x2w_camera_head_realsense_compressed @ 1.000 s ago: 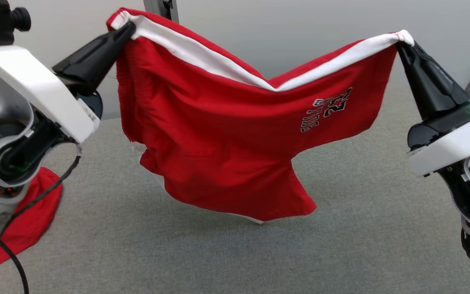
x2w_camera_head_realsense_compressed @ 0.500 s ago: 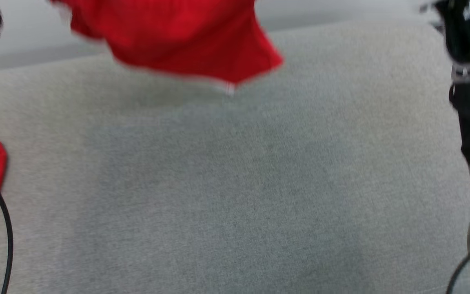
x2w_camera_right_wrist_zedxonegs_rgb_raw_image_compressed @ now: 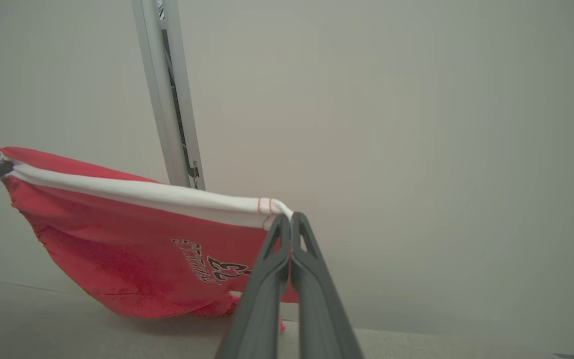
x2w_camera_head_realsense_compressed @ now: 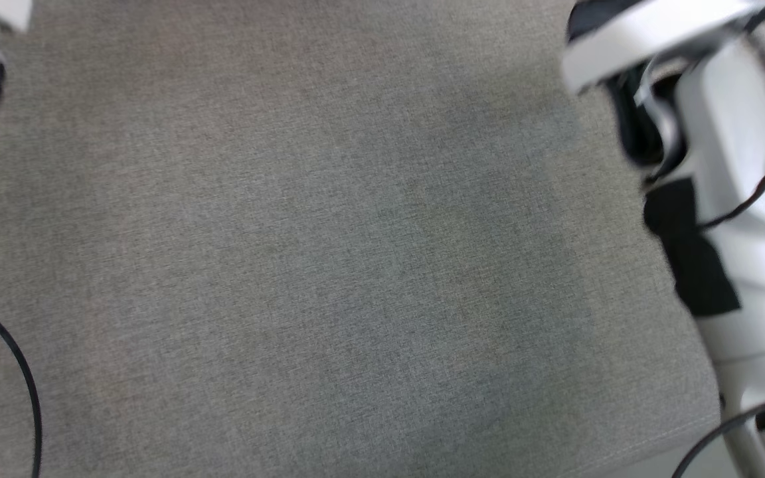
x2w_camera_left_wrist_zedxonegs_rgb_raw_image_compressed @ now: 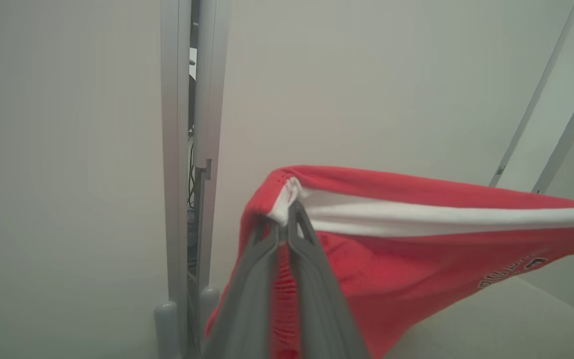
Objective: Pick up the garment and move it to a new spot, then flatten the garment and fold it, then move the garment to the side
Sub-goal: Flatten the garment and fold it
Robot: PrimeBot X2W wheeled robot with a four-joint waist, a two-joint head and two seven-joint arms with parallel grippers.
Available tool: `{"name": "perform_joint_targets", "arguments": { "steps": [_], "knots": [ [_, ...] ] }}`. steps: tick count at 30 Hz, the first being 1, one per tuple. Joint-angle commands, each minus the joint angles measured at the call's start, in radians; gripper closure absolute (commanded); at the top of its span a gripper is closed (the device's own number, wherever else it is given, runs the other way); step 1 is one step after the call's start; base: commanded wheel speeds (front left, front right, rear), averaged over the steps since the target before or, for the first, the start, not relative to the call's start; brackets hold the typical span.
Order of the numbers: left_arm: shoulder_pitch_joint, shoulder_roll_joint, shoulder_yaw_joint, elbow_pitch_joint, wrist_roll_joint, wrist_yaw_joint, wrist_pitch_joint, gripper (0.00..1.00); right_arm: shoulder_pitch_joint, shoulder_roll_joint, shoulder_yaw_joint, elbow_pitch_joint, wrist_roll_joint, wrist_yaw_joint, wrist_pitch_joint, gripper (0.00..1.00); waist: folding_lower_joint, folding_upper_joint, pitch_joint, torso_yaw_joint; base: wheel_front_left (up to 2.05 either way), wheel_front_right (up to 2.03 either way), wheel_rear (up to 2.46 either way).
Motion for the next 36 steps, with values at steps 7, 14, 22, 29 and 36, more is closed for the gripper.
{"name": "perform_joint_targets", "arguments": {
  "steps": [7, 14, 22, 29, 36],
  "knots": [
    [0.325, 0.036, -0.007, -0.117, -0.147, -0.048, -0.08, 1.0, 0.272, -0.079, 0.147, -0.064, 0.116, 0.0, -0.037, 1.0, 0.0, 0.0, -0.01, 0.022, 0.0, 0.0, 0.0],
    [0.57, 0.09, 0.005, -0.307, -0.179, -0.048, -0.1, 1.0, 0.482, -0.152, 0.162, -0.238, 0.133, 0.0, -0.038, 1.0, 0.0, 0.0, -0.065, 0.059, 0.0, 0.0, 0.0],
    [0.851, 0.008, 0.114, -0.445, -0.067, -0.031, -0.102, 1.0, 0.748, -0.167, 0.105, -0.377, 0.093, 0.0, -0.036, 1.0, 0.0, 0.0, -0.173, 0.096, 0.0, 0.0, 0.0],
    [1.059, -0.093, 0.242, -0.52, 0.027, -0.035, -0.102, 1.0, 0.888, -0.156, 0.062, -0.435, 0.057, 0.0, -0.017, 1.0, 0.0, 0.0, -0.266, 0.097, 0.0, 0.0, 0.0],
    [1.257, -0.197, 0.339, -0.608, 0.143, -0.045, -0.102, 1.0, 1.011, -0.137, 0.024, -0.538, 0.005, 0.0, 0.034, 1.0, 0.0, 0.0, -0.37, 0.104, 0.0, 0.0, 0.0]
  ]
}}
